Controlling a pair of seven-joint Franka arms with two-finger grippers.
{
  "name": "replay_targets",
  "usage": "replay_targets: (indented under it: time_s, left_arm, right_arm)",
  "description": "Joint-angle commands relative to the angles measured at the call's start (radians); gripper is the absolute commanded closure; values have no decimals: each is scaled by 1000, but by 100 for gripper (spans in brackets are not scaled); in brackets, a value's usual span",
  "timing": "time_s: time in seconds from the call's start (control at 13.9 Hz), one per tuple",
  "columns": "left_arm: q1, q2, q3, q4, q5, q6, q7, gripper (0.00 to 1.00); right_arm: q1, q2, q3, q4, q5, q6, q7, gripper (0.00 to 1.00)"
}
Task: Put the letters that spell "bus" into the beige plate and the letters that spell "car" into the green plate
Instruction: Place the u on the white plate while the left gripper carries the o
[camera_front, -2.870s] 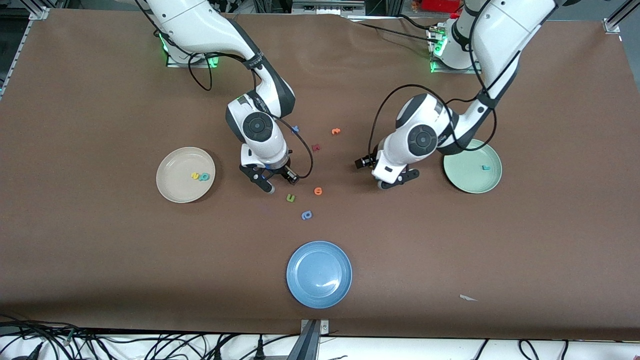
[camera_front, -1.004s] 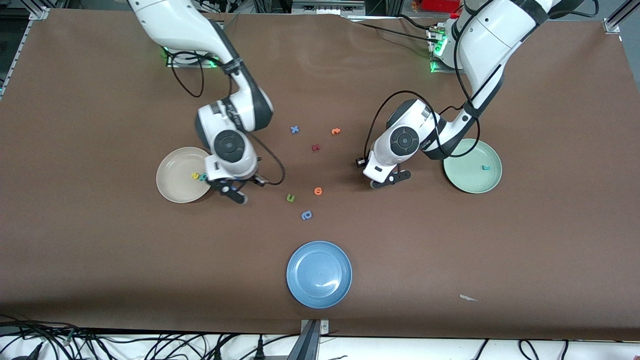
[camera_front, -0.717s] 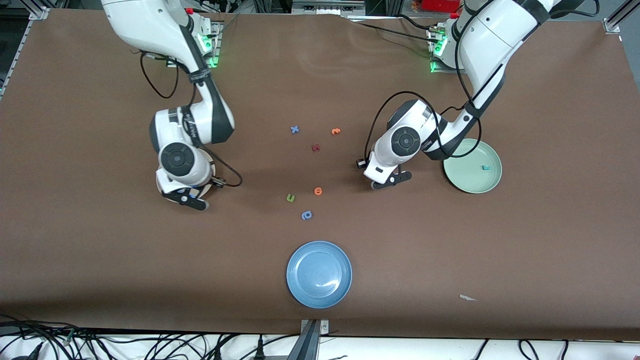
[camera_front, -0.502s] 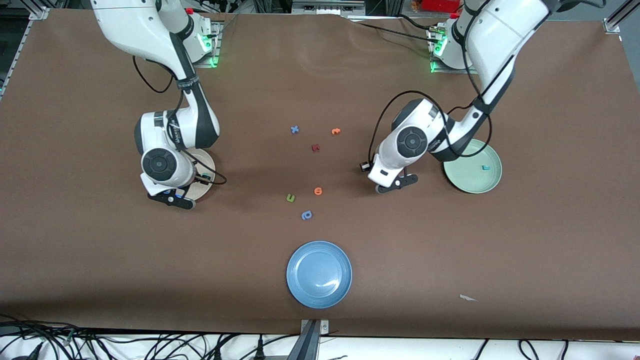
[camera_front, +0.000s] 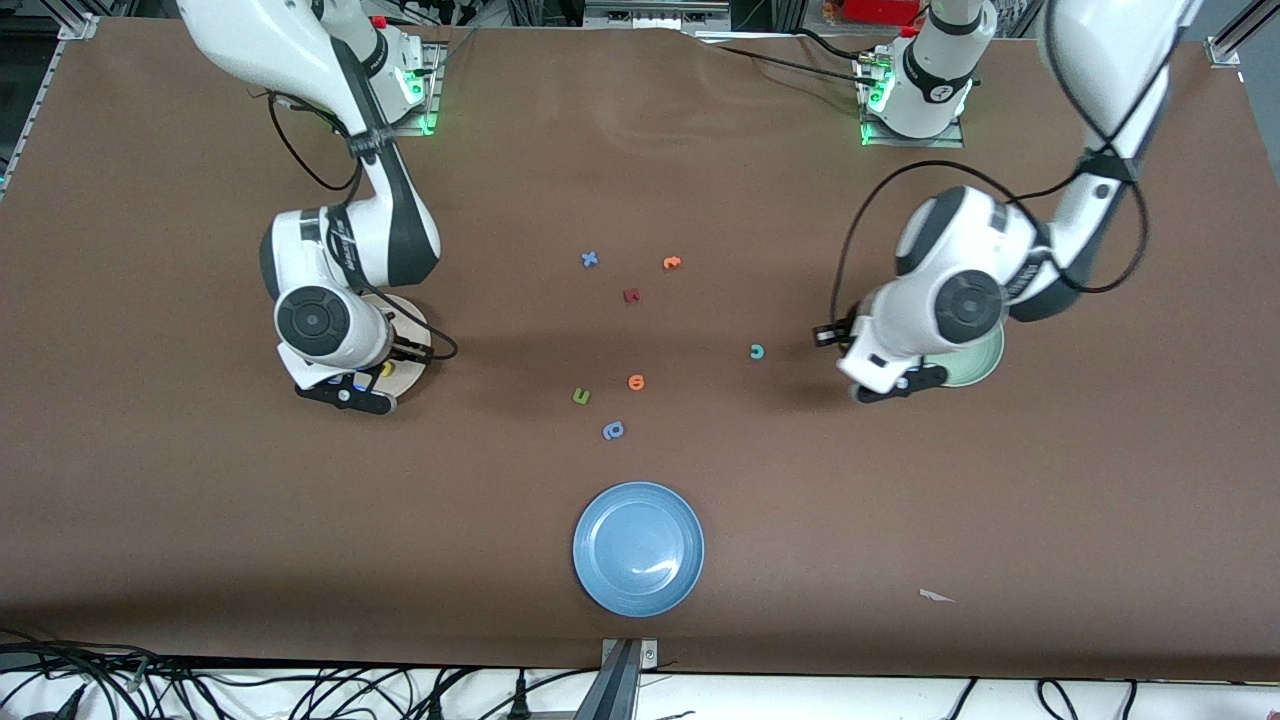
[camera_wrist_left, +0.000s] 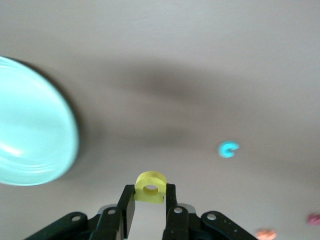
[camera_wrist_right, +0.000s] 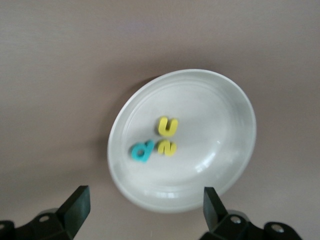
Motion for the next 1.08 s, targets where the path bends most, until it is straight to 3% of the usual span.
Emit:
replay_targets:
  time_s: [0.0,0.22,0.36,0.65,0.72,0.86,0.93,1.0]
  left_arm:
    - [125,-13,-13,-22,-25,-93,189,85]
    - [260,2,-5,-65,-8,-135,365,85]
    - [320,42,-5,-80,87,-135,404,84]
    - [334,115,-4,-100,122,-97,404,83]
    - [334,119,-4,-121,122,-59,402,79]
    - [334,125,-4,-152,122,-2,398,73]
    - [335,125,-4,-155,122,1,398,63]
    - [335,116,-4,-154,122,0,396,38]
  right_arm:
    - [-5,-44,7,121,19,-220,-99,0]
    - [-16,-46,-12,311,13,-380,-147,0]
    - [-17,-54,-51,392,14,-417,-200,0]
    - [-77,-145,-53,434,86,-399,-213,0]
    - [-127,-181,-21,402,89,-402,-231,0]
    - [-229,-216,109,352,30,-390,-294,0]
    - [-302,-241,169,326,-8,-375,-303,0]
    - [-363,-262,244,290,-27,-333,-303,0]
